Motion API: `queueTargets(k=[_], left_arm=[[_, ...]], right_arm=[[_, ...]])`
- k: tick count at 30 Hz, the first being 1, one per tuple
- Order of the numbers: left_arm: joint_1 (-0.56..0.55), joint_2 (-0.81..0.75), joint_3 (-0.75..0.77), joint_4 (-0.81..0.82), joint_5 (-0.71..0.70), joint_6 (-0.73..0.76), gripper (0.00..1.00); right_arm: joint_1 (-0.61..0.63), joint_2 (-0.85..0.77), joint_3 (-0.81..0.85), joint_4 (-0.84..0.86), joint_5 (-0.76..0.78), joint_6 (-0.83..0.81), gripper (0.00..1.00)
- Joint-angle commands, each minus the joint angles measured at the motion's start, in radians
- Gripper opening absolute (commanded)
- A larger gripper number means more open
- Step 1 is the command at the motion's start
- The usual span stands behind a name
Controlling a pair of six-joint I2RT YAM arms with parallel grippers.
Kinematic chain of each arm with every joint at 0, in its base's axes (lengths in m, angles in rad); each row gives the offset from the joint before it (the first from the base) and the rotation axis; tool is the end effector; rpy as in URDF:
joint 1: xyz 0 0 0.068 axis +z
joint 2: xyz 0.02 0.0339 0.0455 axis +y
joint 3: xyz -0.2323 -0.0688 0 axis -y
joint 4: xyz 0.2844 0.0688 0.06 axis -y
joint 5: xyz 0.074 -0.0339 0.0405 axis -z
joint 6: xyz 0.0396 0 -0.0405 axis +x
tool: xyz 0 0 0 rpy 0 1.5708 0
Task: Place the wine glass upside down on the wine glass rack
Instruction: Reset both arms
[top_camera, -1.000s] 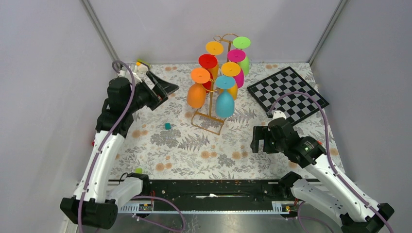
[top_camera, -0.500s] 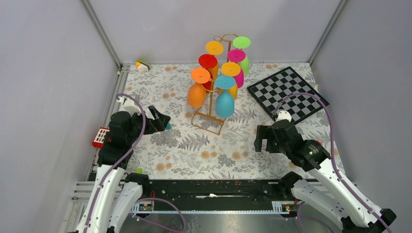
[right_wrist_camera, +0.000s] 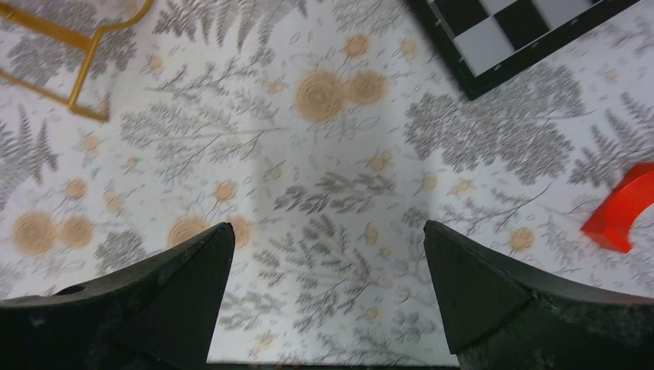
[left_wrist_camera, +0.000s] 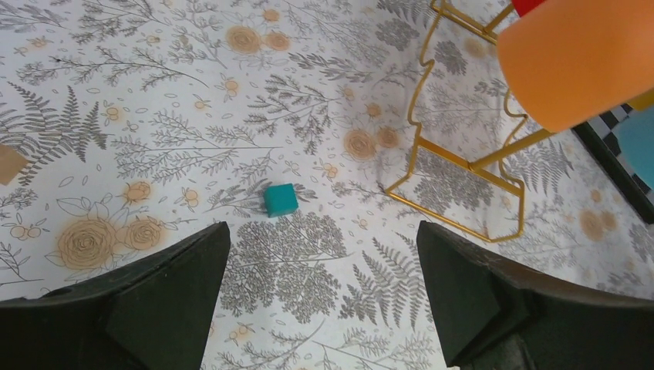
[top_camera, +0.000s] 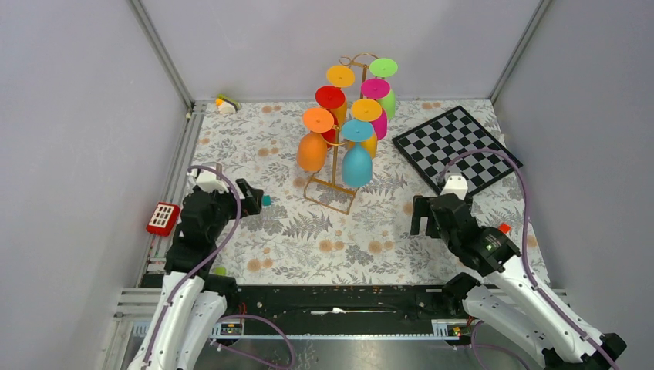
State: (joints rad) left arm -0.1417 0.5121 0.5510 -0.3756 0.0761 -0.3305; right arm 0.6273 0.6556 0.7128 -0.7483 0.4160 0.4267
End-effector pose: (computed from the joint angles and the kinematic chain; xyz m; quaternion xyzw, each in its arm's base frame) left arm 0.2040 -0.0321 0.2609 -0.0549 0.8134 -0.1654 0.5549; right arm 0.1724 0.1052 0.2610 -0.0012 0.8897 0.0480 0.4541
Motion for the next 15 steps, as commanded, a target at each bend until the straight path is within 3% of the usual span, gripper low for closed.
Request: queueTargets(k=[1, 7, 15], left_arm=[[0.005, 0.003, -0.059, 0.212, -0.073, 0.003, 0.99], [0.006, 0.054, -0.156, 0.368, -0.136, 0.059, 0.99], [0.005, 0.108, -0.265, 0.598, -0.191, 0.191, 0.99]], right_arm=[[-0.005, 0.001, -0.050, 0.161, 0.175, -0.126, 1.00], [-0.005, -0.002, -0.183, 0.412, 0.272, -0.355, 1.00], [-0.005, -0.080, -0.406, 0.778, 0.302, -0.467, 1.00]])
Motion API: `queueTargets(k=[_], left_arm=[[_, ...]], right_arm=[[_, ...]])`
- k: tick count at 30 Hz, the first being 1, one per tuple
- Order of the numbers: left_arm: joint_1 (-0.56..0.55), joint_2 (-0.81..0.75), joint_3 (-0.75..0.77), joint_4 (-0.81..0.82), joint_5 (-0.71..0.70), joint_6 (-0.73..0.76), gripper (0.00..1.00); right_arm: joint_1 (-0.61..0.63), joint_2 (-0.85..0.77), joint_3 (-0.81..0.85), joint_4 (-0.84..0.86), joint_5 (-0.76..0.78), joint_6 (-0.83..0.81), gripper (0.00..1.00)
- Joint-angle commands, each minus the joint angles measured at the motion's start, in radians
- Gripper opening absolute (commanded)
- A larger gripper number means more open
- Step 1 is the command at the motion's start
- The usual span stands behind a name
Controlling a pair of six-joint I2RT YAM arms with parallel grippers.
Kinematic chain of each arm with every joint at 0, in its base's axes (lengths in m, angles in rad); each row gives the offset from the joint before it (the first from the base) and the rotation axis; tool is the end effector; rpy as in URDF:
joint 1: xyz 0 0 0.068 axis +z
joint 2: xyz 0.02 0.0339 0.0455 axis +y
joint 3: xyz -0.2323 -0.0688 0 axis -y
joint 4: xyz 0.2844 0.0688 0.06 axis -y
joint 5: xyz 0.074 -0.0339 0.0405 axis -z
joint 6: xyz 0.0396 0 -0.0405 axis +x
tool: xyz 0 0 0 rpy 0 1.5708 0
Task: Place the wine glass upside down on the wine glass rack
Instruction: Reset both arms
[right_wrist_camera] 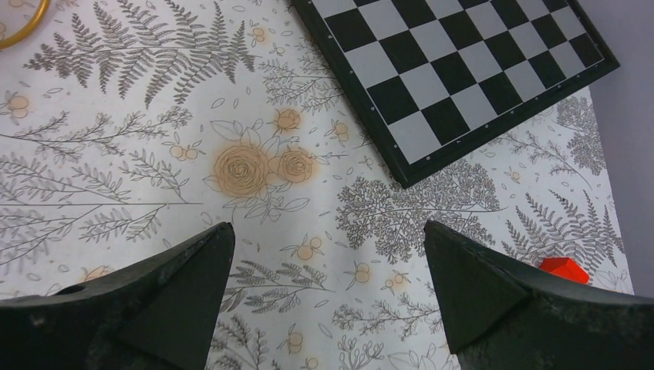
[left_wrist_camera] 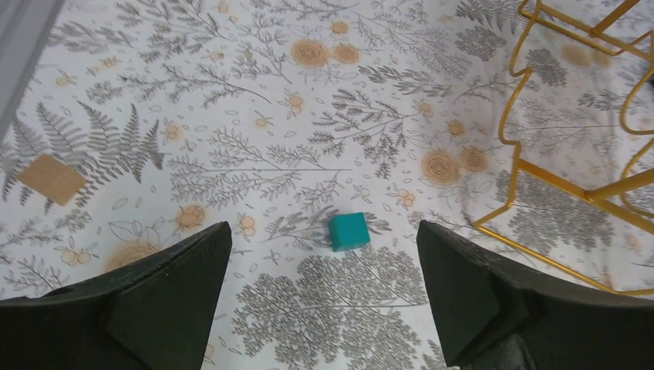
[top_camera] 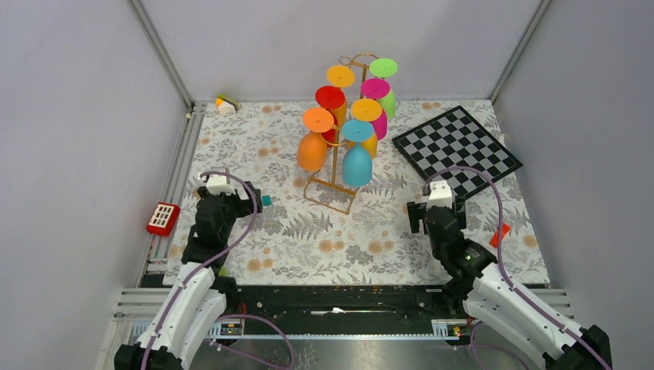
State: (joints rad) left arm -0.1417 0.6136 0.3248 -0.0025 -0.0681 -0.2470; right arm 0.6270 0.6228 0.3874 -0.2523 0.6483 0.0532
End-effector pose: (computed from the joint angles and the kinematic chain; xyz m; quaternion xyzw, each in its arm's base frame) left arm 0.2266 -0.0296 0.1912 -0.0625 0.7996 -0.0884 0.5907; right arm 0.1882 0.1069 0.1915 -0.0724 0.8255 -0.0943 0.5517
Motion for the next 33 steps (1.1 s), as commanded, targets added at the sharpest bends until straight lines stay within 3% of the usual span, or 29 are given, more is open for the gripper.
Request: queueTargets(k=[1, 6, 13, 26, 33], left_arm=[[0.006, 0.009, -0.056, 0.261, -0.049, 0.131, 0.99], [0.006, 0.034, -0.136, 0.432, -0.062, 0.198, 0.99], [0.005, 0.130, -0.202, 0.627, -0.079, 0.172, 0.99], [0.005, 0.465, -0.236, 1.081, -0.176, 0.208, 0.99], [0.005, 0.679, -0.209, 1.257, -0.220, 0.224, 0.99]], right_arm=[[-0.004, -0.059, -0.110, 0.344, 0.071, -0.108, 1.00], [-0.012, -0.025, -0.154, 0.453, 0.079, -0.130, 1.00], [-0.023, 0.094, -0.186, 0.592, 0.092, -0.154, 1.00], [-0.180, 0.346, -0.192, 0.866, 0.017, -0.141, 1.00], [-0.283, 0.513, -0.148, 1.054, -0.142, -0.202, 1.00]])
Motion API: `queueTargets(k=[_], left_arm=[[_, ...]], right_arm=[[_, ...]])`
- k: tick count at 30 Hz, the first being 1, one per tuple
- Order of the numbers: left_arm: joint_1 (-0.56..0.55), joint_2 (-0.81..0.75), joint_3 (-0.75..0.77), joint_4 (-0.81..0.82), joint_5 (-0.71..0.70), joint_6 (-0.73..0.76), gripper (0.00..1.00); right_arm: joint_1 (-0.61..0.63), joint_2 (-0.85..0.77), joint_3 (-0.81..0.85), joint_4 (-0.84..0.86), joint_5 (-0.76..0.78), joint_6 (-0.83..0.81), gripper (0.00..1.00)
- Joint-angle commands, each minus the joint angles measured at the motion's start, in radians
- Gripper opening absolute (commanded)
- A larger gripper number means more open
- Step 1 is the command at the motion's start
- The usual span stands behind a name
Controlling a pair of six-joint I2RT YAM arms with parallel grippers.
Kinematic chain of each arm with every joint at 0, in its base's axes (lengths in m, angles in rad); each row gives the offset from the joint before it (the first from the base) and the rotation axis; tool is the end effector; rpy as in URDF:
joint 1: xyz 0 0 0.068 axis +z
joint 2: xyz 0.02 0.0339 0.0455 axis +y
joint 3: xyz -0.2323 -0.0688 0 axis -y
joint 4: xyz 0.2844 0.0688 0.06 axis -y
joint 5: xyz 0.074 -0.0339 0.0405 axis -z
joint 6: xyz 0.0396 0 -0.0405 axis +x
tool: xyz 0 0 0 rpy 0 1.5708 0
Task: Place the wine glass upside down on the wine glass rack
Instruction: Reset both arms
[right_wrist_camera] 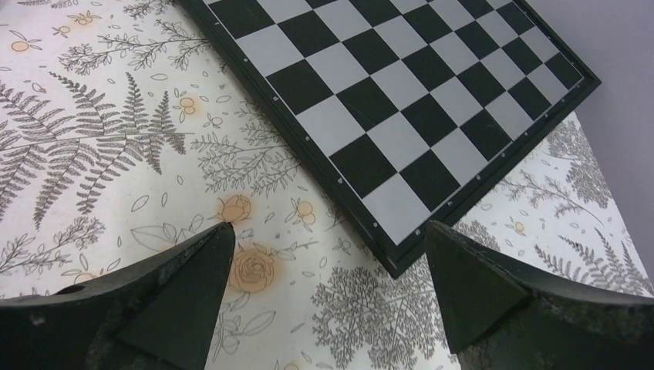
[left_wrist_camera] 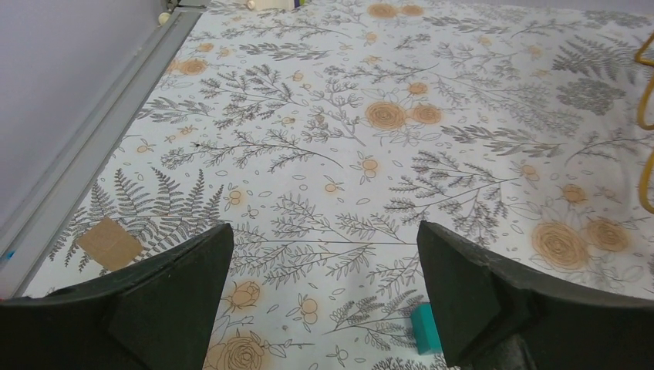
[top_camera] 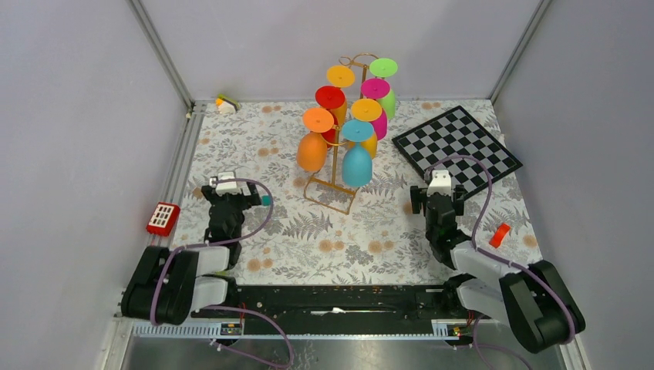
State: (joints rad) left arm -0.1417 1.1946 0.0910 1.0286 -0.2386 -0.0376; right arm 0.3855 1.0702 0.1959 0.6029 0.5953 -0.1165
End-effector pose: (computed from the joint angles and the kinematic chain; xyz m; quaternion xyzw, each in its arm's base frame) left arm 0.2275 -0.0230 0.0942 -0.0430 0.7311 0.0264 0.6804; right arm 0.2306 0.0696 0.1090 -0.0172 0.7815 -0.1539 0.6044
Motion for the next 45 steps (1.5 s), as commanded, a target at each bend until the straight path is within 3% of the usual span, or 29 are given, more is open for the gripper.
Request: queueTargets(k=[1, 2, 6, 9, 12, 14, 16, 18, 22, 45], left_arm=[[0.005, 0.135, 0.023, 0.269, -0.046, 0.017, 0.99], [0.005, 0.171, 0.021, 0.317, -0.049, 0.028, 0.99], [0.005, 0.159, 0.064, 0.209, -0.042, 0.029, 0.99], [0.005, 0.150, 0.094, 0.134, -0.059, 0.014, 0.99], [0.009, 0.152, 0.128, 0.071, -0.077, -0.002, 0.99], [0.010, 0.159, 0.122, 0.098, -0.080, 0.001, 0.99], [0.010, 0.155, 0.124, 0.083, -0.080, -0.002, 0.99], [0.010, 0.156, 0.122, 0.093, -0.080, -0.001, 0.99], [0.010, 0.156, 0.122, 0.091, -0.082, -0.001, 0.99], [0.007, 0.156, 0.115, 0.105, -0.096, 0.001, 0.99]], right_arm=[[-0.052, 0.089, 0.049, 0.228, -0.117, -0.047, 1.00], [-0.062, 0.114, 0.055, 0.255, -0.144, -0.079, 1.00], [-0.103, 0.237, 0.095, 0.336, -0.209, -0.076, 1.00], [-0.146, 0.232, 0.099, 0.313, -0.183, -0.010, 1.00], [-0.236, 0.235, 0.013, 0.459, -0.351, 0.037, 1.00], [-0.288, 0.316, -0.043, 0.662, -0.501, 0.043, 1.00], [-0.289, 0.259, -0.019, 0.506, -0.517, 0.031, 1.00], [-0.289, 0.280, 0.021, 0.487, -0.506, 0.040, 1.00], [-0.289, 0.286, 0.079, 0.378, -0.344, 0.103, 1.00], [-0.289, 0.292, 0.066, 0.419, -0.336, 0.104, 1.00]])
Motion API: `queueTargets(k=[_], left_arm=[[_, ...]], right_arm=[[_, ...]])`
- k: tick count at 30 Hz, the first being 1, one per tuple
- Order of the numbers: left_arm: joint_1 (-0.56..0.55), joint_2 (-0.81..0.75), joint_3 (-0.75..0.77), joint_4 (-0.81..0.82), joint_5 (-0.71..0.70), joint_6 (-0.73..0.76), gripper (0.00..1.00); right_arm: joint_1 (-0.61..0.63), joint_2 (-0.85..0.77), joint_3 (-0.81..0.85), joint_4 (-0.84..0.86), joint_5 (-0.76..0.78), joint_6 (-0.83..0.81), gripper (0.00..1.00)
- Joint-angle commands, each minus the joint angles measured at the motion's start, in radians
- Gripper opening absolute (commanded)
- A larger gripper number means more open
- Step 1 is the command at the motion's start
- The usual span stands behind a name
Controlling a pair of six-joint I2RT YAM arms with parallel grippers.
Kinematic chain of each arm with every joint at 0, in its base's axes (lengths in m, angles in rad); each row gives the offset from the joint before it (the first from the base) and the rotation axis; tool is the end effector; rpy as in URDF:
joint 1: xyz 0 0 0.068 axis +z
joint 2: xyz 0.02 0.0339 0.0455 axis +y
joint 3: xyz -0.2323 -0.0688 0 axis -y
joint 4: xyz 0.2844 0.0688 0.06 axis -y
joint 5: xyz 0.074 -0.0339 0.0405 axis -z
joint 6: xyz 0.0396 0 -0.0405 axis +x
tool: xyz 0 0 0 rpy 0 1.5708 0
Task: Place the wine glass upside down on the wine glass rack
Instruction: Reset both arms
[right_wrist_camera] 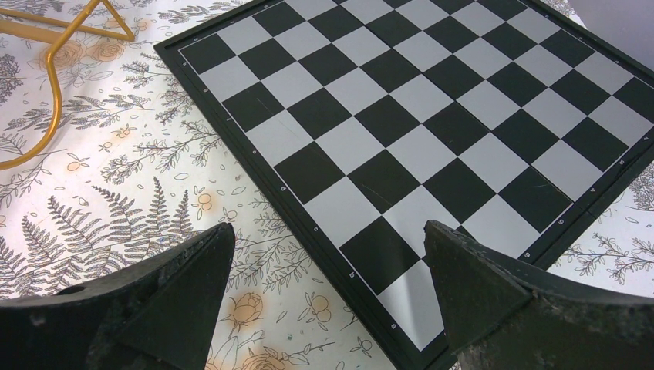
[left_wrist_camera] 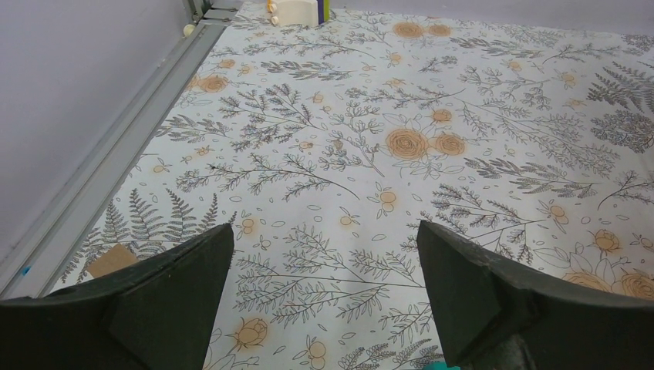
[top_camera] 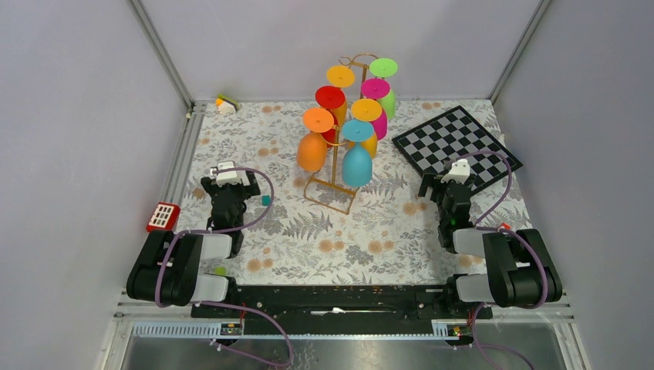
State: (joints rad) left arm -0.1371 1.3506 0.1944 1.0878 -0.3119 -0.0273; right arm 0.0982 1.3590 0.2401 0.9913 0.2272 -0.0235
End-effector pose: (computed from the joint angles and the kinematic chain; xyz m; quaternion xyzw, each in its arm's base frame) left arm 0.2495 -0.0222 0.0964 -0.0662 0.7267 0.0578 0.6813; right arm 0.2606 0.0167 0.0966 0.0294 0.7491 -0.0605 0.6590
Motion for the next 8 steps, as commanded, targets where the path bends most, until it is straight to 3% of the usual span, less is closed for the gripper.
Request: queueTargets(k=[1, 8], left_arm=[[0.003, 0.000, 0.011, 0.046, -0.024, -0.010, 0.99], [0.002, 0.001, 0.016, 0.037, -0.016, -0.008, 0.99]], right_arm=[[-0.002, 0.004, 0.021, 0.031, 0.032, 0.011, 0.99], [-0.002, 0.003, 0.022, 0.032, 0.032, 0.011, 1.00]])
